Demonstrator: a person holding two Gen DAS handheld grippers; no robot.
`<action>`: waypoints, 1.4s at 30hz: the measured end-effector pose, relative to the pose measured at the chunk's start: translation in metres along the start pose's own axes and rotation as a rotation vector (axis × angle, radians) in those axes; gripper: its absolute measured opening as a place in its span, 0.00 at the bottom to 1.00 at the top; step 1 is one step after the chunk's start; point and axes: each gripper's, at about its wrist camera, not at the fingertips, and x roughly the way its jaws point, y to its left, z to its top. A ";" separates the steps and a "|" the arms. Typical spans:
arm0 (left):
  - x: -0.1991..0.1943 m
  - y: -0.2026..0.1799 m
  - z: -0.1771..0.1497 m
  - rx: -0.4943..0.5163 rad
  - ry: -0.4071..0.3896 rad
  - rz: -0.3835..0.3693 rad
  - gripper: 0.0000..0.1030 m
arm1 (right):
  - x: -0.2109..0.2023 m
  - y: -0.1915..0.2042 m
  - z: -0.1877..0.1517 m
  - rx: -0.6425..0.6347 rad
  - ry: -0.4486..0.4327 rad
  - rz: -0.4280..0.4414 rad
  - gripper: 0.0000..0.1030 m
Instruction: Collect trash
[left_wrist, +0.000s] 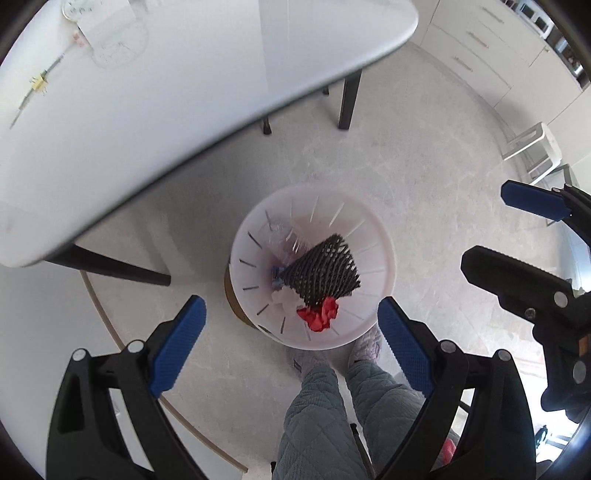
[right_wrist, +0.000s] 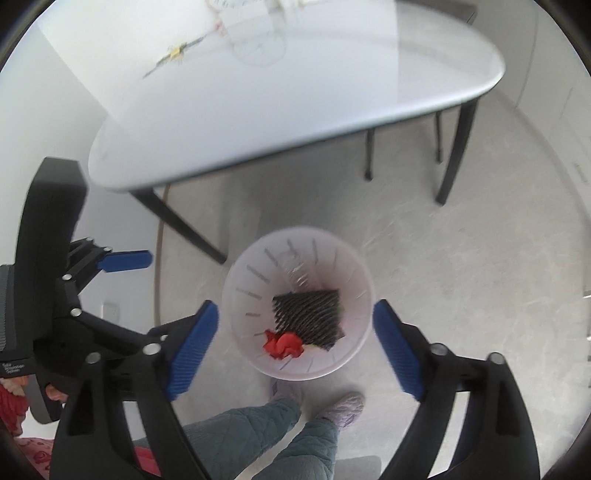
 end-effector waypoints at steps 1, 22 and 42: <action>-0.015 -0.001 0.001 0.000 -0.021 0.003 0.87 | -0.014 0.004 0.004 0.005 -0.021 -0.021 0.92; -0.352 0.030 0.039 -0.208 -0.660 0.216 0.92 | -0.286 0.078 0.125 -0.124 -0.577 -0.134 0.98; -0.410 -0.013 0.080 -0.372 -0.817 0.341 0.92 | -0.355 0.036 0.161 -0.248 -0.734 -0.101 0.98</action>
